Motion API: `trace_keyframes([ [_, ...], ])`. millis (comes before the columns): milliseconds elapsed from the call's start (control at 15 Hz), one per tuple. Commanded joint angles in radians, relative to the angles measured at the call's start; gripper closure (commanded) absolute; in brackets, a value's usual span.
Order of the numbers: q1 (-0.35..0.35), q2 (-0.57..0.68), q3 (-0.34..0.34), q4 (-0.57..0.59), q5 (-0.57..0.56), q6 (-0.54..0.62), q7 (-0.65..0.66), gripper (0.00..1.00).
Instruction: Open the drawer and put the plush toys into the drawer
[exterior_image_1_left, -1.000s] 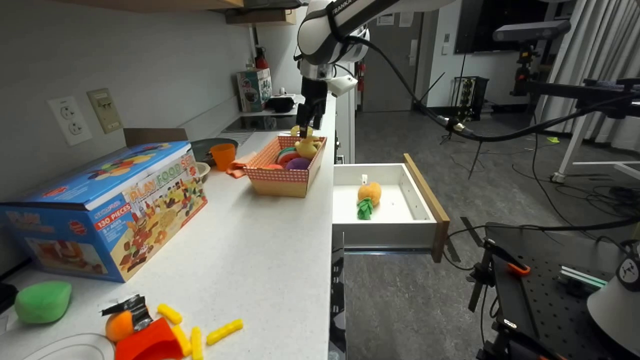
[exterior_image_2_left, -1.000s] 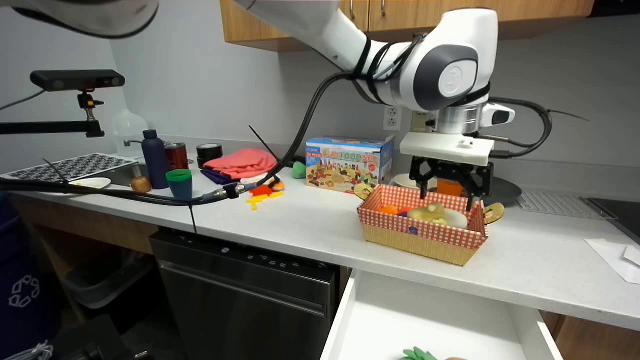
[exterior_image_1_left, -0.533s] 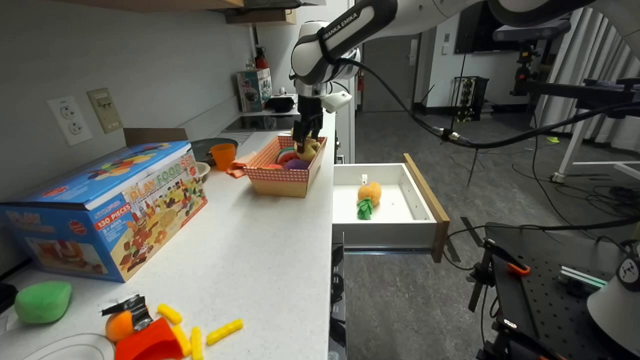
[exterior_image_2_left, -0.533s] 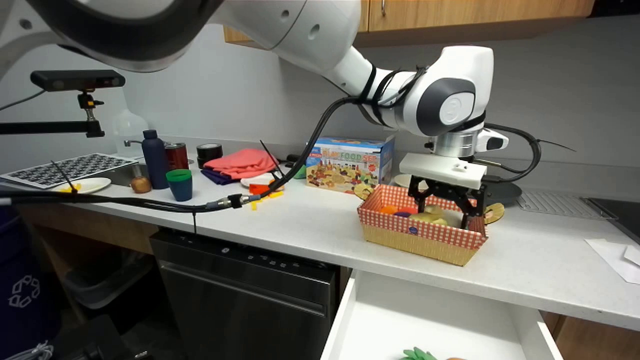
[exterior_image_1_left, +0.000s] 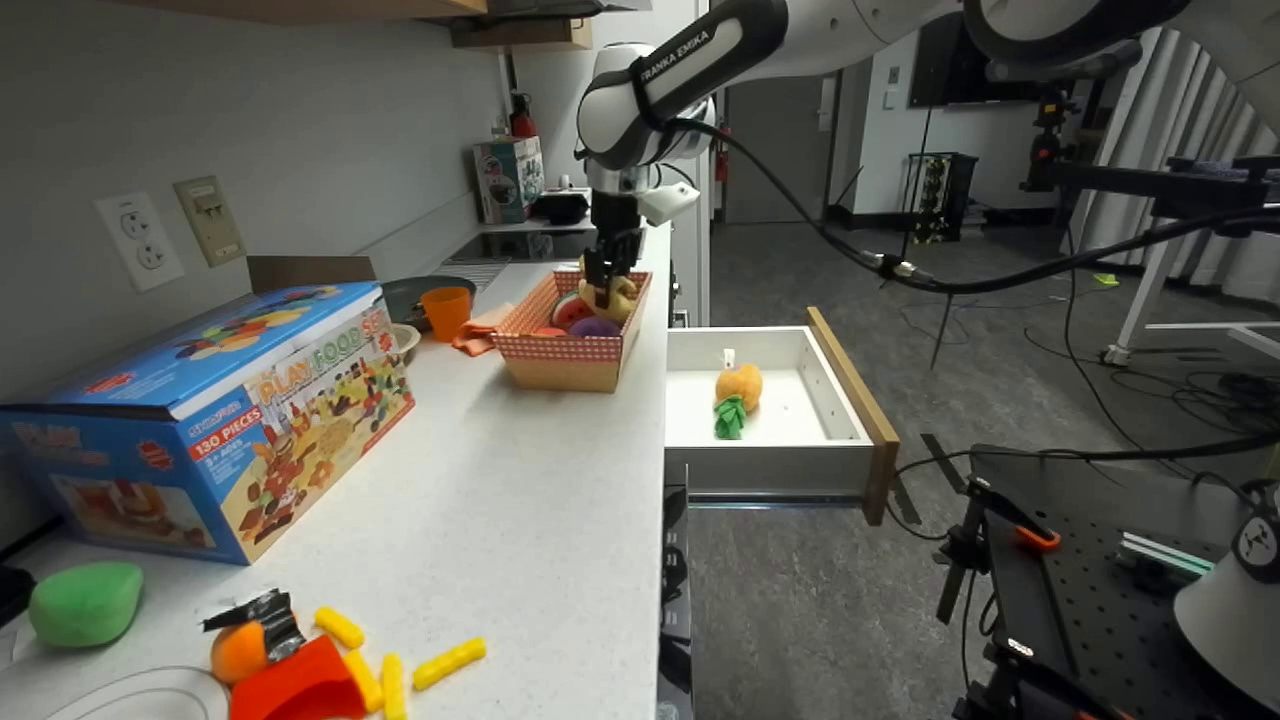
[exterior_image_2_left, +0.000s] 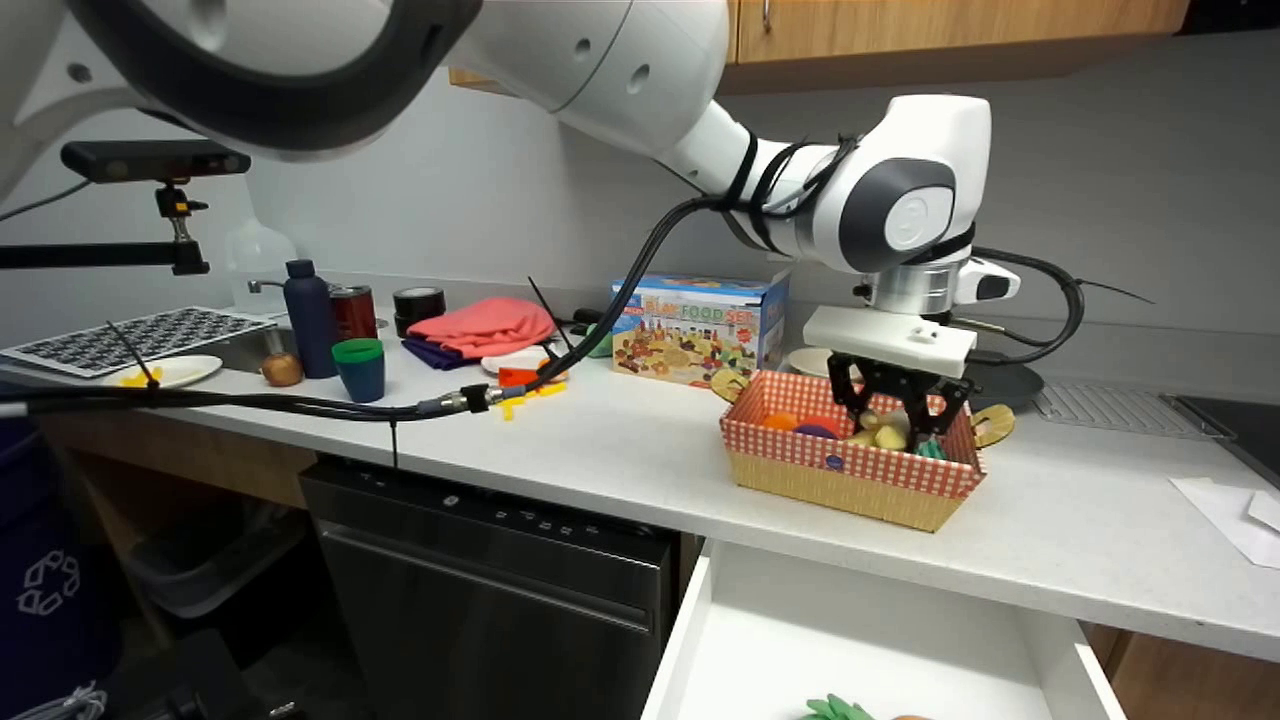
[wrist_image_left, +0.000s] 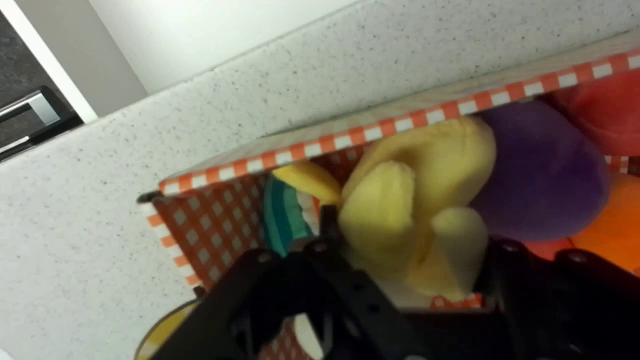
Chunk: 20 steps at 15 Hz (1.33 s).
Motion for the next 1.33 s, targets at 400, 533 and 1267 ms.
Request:
trace_keyframes([
  [400,-0.018,-0.177,-0.009,-0.096,-0.002,0.042,-0.018,0.98],
  [533,-0.025,-0.247,-0.018,-0.164,-0.002,0.051,-0.032,0.99],
  [1267,-0.048,-0.356,-0.085,-0.480,-0.016,0.018,-0.045,0.97],
])
